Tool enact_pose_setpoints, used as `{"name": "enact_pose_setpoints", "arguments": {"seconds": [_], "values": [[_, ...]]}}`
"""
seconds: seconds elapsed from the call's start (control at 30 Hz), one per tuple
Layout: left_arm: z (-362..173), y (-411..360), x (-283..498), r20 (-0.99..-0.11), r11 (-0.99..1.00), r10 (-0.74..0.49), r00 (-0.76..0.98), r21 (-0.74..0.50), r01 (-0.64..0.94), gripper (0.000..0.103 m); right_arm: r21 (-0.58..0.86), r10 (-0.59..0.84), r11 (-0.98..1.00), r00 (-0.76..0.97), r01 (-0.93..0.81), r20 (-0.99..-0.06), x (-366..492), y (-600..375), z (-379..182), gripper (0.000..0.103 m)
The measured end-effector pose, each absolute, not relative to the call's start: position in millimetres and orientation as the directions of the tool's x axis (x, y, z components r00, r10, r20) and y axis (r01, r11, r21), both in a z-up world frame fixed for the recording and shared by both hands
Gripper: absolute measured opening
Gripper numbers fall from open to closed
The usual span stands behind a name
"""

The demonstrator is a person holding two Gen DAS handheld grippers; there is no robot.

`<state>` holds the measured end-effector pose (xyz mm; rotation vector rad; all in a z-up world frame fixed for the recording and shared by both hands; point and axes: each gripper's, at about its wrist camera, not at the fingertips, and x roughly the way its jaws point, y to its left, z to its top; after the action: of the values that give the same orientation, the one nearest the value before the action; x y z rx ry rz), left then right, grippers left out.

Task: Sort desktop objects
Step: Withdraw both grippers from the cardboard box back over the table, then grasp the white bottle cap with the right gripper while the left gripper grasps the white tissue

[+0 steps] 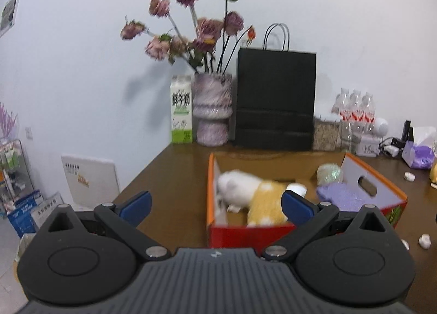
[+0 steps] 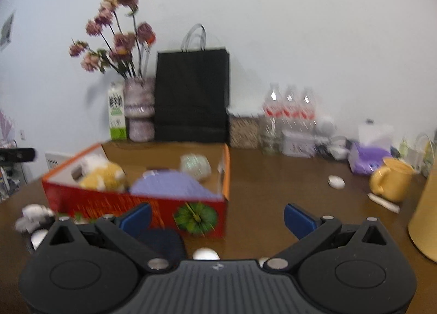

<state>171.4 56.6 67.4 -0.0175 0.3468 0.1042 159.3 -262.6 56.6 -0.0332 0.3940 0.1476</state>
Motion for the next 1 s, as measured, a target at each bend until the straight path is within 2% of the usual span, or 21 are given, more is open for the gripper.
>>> {"name": "enact_pose_setpoints", "arguments": {"seconds": [0.23, 0.37, 0.53, 0.63, 0.7, 0.73, 0.77, 0.8, 1.0], "values": [[43, 80, 154, -0.389, 0.992, 0.121, 0.913, 0.016, -0.125, 0.103, -0.013, 0.077, 0.995, 0.876, -0.095, -0.477, 160, -285, 26, 0.102], [34, 92, 149, -0.414, 0.99, 0.132, 0.9, 0.009, -0.141, 0.103, 0.005, 0.06, 0.998, 0.845, -0.068, -0.532, 173, -296, 11, 0.095], [25, 102, 145, -0.449, 0.988, 0.143, 0.882, 0.007, -0.156, 0.103, 0.021, 0.043, 0.999, 0.811, -0.038, -0.584, 195, -302, 0, 0.078], [22, 108, 144, -0.459, 0.986, 0.149, 0.876, -0.001, -0.168, 0.103, 0.036, 0.056, 0.998, 0.789, -0.043, -0.611, 207, -302, -4, 0.062], [20, 112, 145, -0.468, 0.985, 0.147, 0.872, -0.007, -0.17, 0.103, 0.041, 0.061, 0.998, 0.775, -0.046, -0.629, 214, -301, -7, 0.044], [19, 113, 145, -0.473, 0.985, 0.144, 0.869, -0.012, -0.17, 0.103, 0.028, 0.048, 0.999, 0.781, -0.039, -0.623, 214, -299, -8, 0.04], [17, 114, 146, -0.48, 0.985, 0.141, 0.866, -0.016, -0.169, 0.103, 0.02, 0.043, 0.999, 0.782, -0.039, -0.622, 215, -298, -8, 0.029], [16, 115, 147, -0.487, 0.986, 0.138, 0.862, -0.017, -0.168, 0.103, 0.024, 0.047, 0.999, 0.784, -0.041, -0.619, 216, -298, -9, 0.025], [7, 117, 158, -0.522, 0.989, 0.118, 0.845, -0.01, -0.145, 0.103, 0.024, 0.058, 0.998, 0.793, -0.054, -0.606, 211, -292, -8, 0.025]]}}
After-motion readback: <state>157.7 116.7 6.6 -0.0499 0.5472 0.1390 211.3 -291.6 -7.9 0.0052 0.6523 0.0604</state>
